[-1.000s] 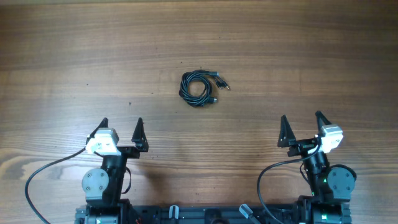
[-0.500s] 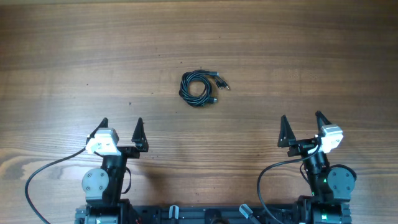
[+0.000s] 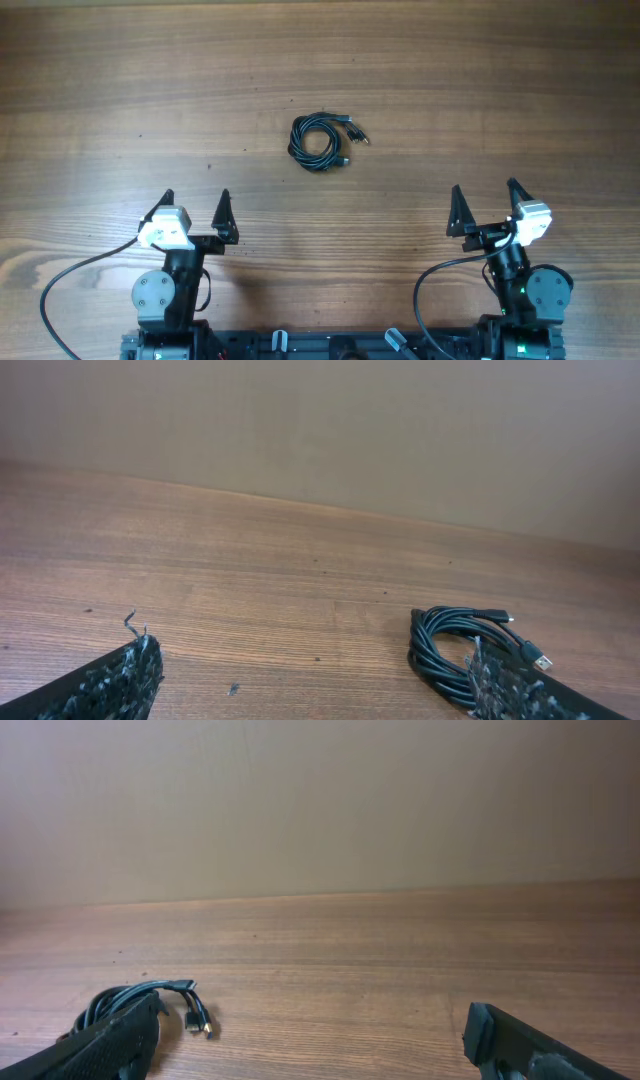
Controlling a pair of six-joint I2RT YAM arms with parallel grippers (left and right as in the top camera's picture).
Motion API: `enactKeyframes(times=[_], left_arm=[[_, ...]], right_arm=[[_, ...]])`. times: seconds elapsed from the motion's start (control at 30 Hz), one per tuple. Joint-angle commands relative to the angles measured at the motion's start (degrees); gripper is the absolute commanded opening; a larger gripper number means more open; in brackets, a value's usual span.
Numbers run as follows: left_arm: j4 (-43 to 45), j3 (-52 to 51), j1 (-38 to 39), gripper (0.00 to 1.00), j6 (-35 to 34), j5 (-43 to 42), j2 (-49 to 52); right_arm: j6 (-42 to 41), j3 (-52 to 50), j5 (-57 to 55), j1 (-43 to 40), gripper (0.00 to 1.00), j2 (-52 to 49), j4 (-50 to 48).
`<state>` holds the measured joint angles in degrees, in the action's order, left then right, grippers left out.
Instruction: Untangle cables
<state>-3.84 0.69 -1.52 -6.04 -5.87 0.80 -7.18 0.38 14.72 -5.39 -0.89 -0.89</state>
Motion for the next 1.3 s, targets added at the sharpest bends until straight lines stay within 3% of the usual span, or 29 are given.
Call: enactKeyframes(times=[0.0, 0.13, 0.37, 0.87, 1.27], left_arm=[[-0.2, -0.4, -0.2, 1.00, 1.1, 0.6, -0.4], [-0.2, -0.4, -0.2, 1.00, 1.1, 0.6, -0.4], [-0.2, -0.4, -0.2, 1.00, 1.1, 0.6, -0.4], [1.7, -0.4, -0.2, 1.00, 1.3, 2.3, -0.4], [4.5, -0.2, -0.2, 1.00, 1.3, 2.2, -0.4]], right_arm=[[0.9, -0.1, -0.4, 0.2, 1.00, 0.3, -0.3], [-4.7, -0.1, -0.3, 0.2, 1.00, 0.3, -0.3], [-21.7, -0.1, 4.5, 0.2, 1.00, 0.3, -1.0], [-13.8, 0.4, 16.4, 0.2, 1.00, 0.3, -2.1], [-10.1, 2.6, 18.4, 0.2, 1.00, -0.9, -1.8]])
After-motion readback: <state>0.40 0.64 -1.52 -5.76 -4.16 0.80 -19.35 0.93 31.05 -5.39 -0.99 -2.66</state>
